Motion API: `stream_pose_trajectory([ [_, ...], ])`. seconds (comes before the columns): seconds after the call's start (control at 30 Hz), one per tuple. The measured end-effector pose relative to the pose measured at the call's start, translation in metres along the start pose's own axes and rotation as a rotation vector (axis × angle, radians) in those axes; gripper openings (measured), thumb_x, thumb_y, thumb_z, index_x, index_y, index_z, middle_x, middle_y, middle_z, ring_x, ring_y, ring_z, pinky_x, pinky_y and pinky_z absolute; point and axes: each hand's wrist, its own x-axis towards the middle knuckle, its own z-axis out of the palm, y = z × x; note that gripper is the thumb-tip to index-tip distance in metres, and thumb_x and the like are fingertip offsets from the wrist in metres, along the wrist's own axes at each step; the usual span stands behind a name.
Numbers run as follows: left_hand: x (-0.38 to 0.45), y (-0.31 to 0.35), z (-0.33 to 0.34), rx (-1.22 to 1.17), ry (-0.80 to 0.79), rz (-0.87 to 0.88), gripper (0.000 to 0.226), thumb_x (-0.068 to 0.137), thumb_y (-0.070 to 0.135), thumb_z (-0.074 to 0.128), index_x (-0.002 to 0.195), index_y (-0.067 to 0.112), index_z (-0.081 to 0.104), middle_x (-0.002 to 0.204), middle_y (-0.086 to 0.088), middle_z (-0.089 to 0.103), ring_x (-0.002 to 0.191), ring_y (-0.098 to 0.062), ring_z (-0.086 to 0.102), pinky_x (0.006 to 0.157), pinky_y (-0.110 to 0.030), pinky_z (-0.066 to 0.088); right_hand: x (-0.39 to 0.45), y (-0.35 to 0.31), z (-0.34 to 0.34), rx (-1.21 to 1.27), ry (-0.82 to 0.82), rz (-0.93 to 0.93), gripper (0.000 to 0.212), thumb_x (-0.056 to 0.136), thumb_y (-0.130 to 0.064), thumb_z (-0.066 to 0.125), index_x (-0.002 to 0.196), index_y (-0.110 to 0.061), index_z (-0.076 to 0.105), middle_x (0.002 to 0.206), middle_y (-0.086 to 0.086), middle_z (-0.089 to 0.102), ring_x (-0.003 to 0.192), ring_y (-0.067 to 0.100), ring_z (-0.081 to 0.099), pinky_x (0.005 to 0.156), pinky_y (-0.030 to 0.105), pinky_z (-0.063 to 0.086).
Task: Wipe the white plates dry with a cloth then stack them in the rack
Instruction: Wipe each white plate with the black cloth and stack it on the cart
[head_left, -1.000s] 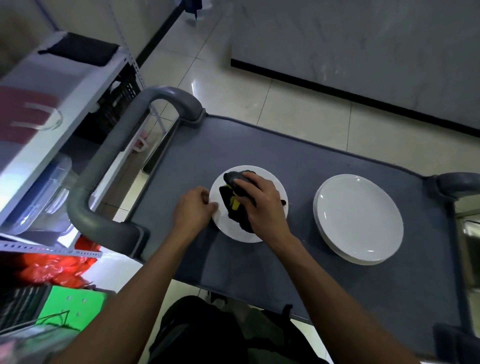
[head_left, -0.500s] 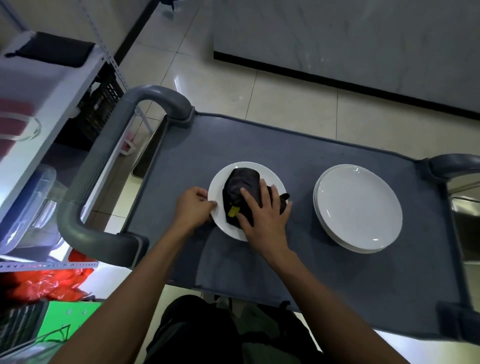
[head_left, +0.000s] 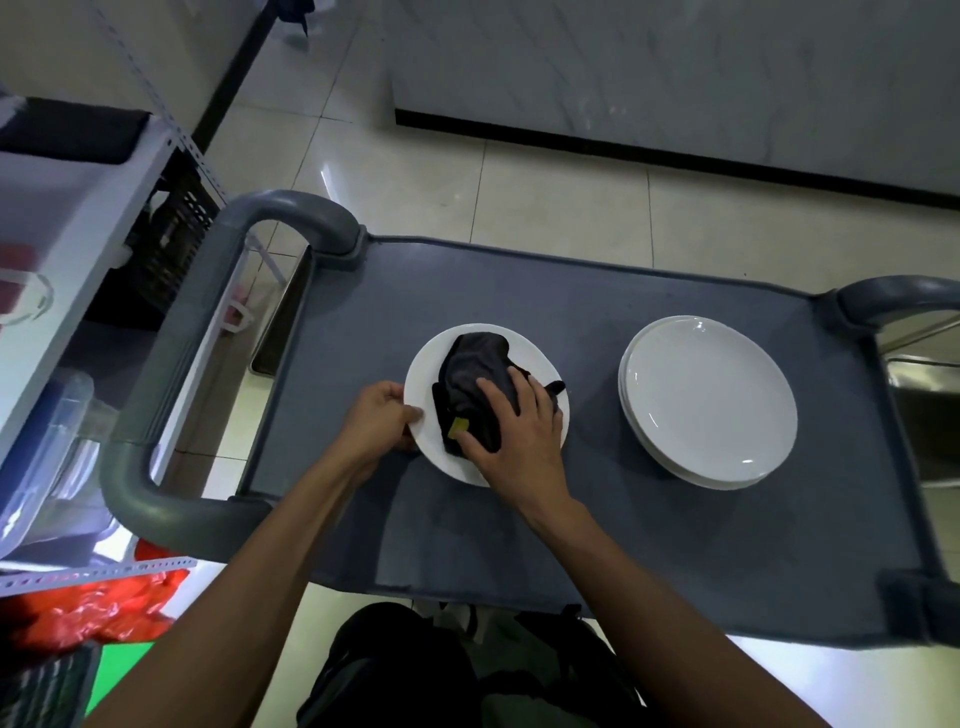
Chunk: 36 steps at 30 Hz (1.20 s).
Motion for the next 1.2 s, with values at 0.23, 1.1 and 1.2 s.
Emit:
stream_pose_trajectory([
  [0.23, -0.008, 0.005, 0.001, -0.081, -0.125, -0.023, 0.027, 0.09, -0.008, 0.055, 0.096, 0.016, 0.066, 0.09, -0.016, 0.07, 0.07, -0.029, 0.064, 0.064, -0.04, 0.054, -0.002, 0.007, -0.001, 0.003, 0.027, -0.081, 0.053, 0.095, -0.047, 0.057, 0.145, -0.032, 0.047, 0.158, 0.005, 0.034, 0.147, 0.028, 0.025, 0.116, 0.054, 0.023],
  [1.1, -0.052, 0.076, 0.016, -0.268, -0.154, 0.215, 0.038, 0.08, -0.018, 0.06, 0.102, 0.01, 0.074, 0.095, -0.012, 0.077, 0.078, -0.032, 0.074, 0.058, -0.038, 0.06, 0.088, -0.008, -0.101, 0.094, 0.282, -0.334, 0.045, 0.099, -0.015, 0.056, 0.143, -0.025, 0.054, 0.155, 0.013, 0.04, 0.145, 0.036, 0.03, 0.116, 0.057, 0.025],
  [1.2, -0.055, 0.092, 0.027, -0.31, -0.121, 0.264, 0.038, 0.08, -0.017, 0.061, 0.104, 0.009, 0.074, 0.097, -0.013, 0.076, 0.078, -0.032, 0.074, 0.061, -0.041, 0.06, 0.097, -0.001, -0.133, 0.093, 0.341, -0.31, 0.044, 0.099, -0.015, 0.055, 0.142, -0.025, 0.056, 0.154, 0.012, 0.042, 0.145, 0.034, 0.031, 0.116, 0.056, 0.024],
])
